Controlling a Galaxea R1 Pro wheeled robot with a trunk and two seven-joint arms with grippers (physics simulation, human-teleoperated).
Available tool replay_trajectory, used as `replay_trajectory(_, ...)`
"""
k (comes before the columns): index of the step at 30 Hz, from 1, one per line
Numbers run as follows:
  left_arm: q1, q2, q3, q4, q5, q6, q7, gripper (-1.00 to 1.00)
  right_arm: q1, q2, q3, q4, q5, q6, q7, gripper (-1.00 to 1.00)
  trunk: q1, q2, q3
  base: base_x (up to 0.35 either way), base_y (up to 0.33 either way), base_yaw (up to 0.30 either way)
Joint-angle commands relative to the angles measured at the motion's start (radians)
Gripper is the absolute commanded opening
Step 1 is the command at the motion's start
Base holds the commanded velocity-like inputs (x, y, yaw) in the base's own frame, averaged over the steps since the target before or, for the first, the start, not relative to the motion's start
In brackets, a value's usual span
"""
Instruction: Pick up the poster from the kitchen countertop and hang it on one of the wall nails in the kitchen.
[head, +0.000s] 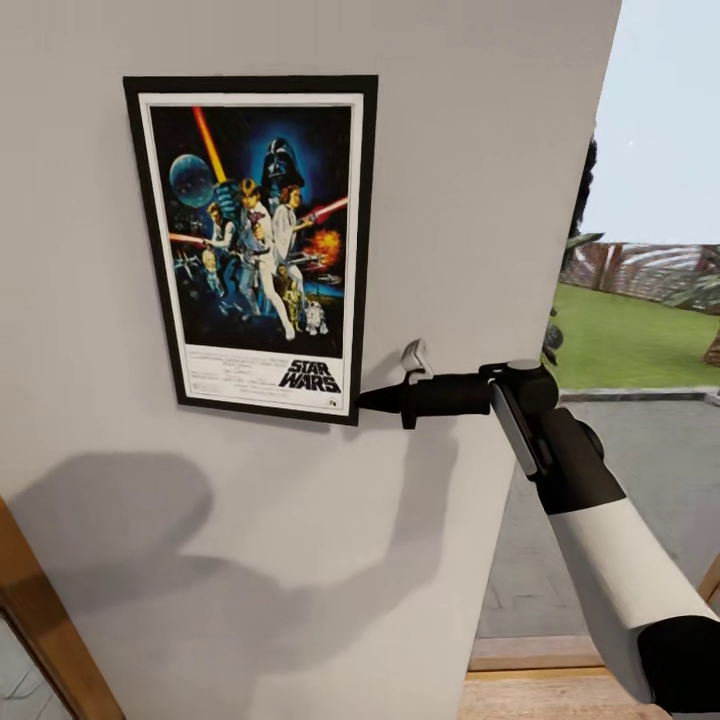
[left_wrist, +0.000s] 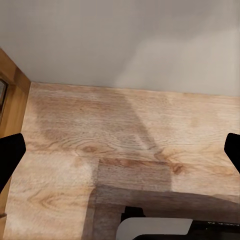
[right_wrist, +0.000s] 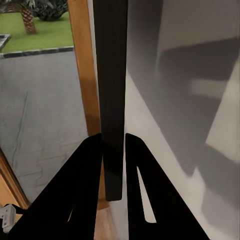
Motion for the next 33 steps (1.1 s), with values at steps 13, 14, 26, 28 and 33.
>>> replay_trajectory(13,0.0,0.0,0.003,0.0,0.01,0.001,-0.008,1.0,0.02,-0.001,0.002,0.004,-0.008,-0.028,0.0,-1.0,0.0,-0.001,0.0,0.0,0.0,0.0)
replay_trajectory(14,0.0,0.0,0.003,0.0,0.01,0.001,-0.008,1.0,0.021,-0.001,0.002,0.004,-0.008,-0.029,0.0,-1.0,0.0,-0.001,0.0,0.0,0.0,0.0)
replay_trajectory(26,0.0,0.0,0.002,0.0,0.01,0.001,-0.008,1.0,0.022,-0.001,0.002,0.006,-0.007,-0.03,0.0,-1.0,0.0,-0.001,0.0,0.0,0.0,0.0)
replay_trajectory(28,0.0,0.0,0.003,0.0,0.01,0.001,-0.008,1.0,0.024,-0.001,0.002,0.006,-0.006,-0.03,0.0,-1.0,0.0,-0.001,0.0,0.0,0.0,0.0)
replay_trajectory(33,0.0,0.0,0.002,0.0,0.01,0.001,-0.008,1.0,0.033,-0.001,0.002,0.006,-0.006,-0.031,-0.001,-1.0,0.0,-0.001,0.0,0.0,0.0,0.0)
